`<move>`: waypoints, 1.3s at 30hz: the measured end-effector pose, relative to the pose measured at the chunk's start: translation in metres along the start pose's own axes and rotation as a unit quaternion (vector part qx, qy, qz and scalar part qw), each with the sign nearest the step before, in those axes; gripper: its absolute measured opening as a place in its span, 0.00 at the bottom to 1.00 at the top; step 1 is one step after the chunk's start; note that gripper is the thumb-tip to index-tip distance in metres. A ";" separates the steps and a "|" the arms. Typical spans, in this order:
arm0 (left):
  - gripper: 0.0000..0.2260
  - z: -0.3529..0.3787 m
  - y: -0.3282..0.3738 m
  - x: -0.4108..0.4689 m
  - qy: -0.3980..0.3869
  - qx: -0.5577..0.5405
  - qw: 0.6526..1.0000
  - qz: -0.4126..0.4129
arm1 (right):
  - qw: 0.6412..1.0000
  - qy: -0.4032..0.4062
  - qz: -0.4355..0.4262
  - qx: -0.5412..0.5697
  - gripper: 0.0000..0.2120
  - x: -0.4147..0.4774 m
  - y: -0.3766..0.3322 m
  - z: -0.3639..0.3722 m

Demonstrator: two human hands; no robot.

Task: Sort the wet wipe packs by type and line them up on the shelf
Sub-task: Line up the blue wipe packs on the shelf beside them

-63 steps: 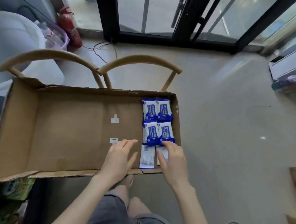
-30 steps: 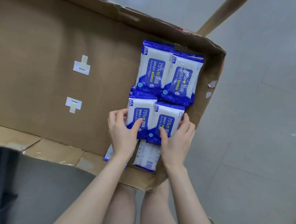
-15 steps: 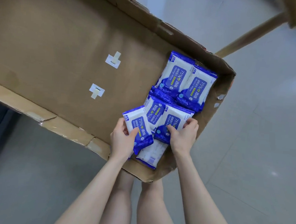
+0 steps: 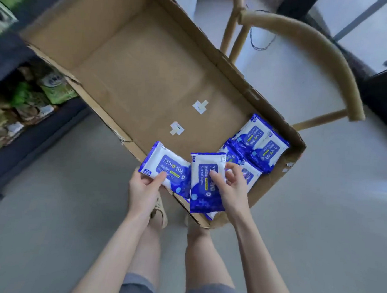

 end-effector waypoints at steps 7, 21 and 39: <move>0.20 -0.117 0.090 -0.073 0.039 -0.086 0.992 0.081 | 0.987 -0.148 -0.052 -0.016 0.07 -0.059 -0.100 0.133; 0.05 -0.421 0.220 -0.153 0.159 -0.105 0.943 0.274 | 0.911 -0.336 -0.204 -0.126 0.24 -0.129 -0.222 0.457; 0.03 -0.652 0.452 -0.129 0.258 0.031 0.888 0.379 | 0.825 -0.401 -0.369 -0.150 0.13 -0.087 -0.444 0.734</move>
Point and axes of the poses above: each hand's wrist, its own x-axis towards the middle knuckle, its own z-axis out of the palm, y = z × x, the point moved 4 cm from there along x, towards the middle knuckle, and after that the axes turned 13 degrees about -y, right-handed, at the moved point
